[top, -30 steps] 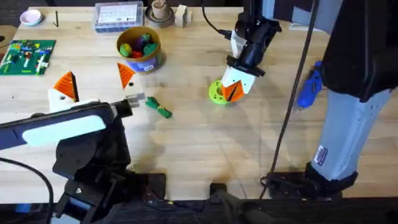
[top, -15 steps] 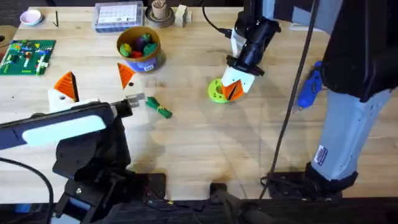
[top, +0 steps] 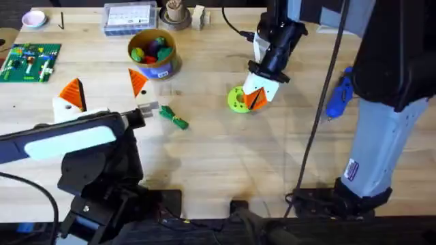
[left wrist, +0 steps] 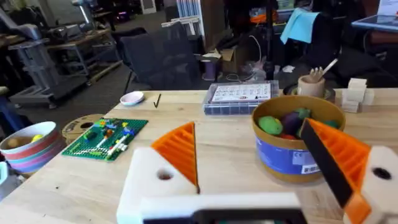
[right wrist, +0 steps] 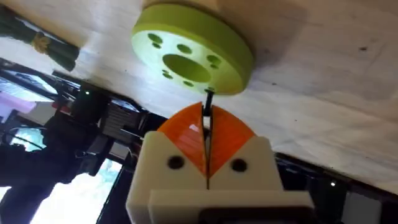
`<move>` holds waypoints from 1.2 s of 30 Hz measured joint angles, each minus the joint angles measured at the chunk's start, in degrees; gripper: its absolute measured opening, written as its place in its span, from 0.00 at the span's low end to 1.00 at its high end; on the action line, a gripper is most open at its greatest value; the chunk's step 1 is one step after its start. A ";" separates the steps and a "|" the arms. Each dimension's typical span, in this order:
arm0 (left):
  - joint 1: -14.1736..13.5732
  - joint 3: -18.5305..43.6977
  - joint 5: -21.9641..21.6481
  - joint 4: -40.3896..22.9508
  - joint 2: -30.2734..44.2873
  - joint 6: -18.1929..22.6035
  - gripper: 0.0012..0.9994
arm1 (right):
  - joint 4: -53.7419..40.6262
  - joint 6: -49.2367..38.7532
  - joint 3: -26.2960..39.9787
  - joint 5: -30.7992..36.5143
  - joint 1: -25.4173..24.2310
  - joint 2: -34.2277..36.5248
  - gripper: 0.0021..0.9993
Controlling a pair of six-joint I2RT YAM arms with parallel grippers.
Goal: Pick up the gripper from the table and insert it into the empty holder that is missing its gripper. Then pick up a screw, insert it into the mounting hole, and use the screwdriver to tighten it. Finally, clean up the table by picking up the vegetable and placing it into the bucket.
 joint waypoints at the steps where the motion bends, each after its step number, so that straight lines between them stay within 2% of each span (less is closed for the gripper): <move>1: 0.00 0.00 0.00 0.01 -0.02 0.00 0.99 | 0.00 0.07 0.00 0.01 0.00 0.00 0.00; 8: 0.00 0.00 0.00 0.00 -0.02 0.00 0.99 | -0.02 0.63 0.00 0.02 0.00 0.00 0.01; 22: 0.00 0.00 0.00 0.00 0.00 0.00 0.99 | -0.87 0.81 0.00 0.87 -0.69 0.00 0.09; 30: 0.00 0.00 0.00 0.02 0.00 0.00 0.99 | -1.11 0.83 0.00 1.16 -1.33 0.00 0.20; 36: 0.00 0.00 0.00 0.00 -0.02 0.00 0.99 | -1.39 0.81 0.08 1.29 -1.33 0.00 0.26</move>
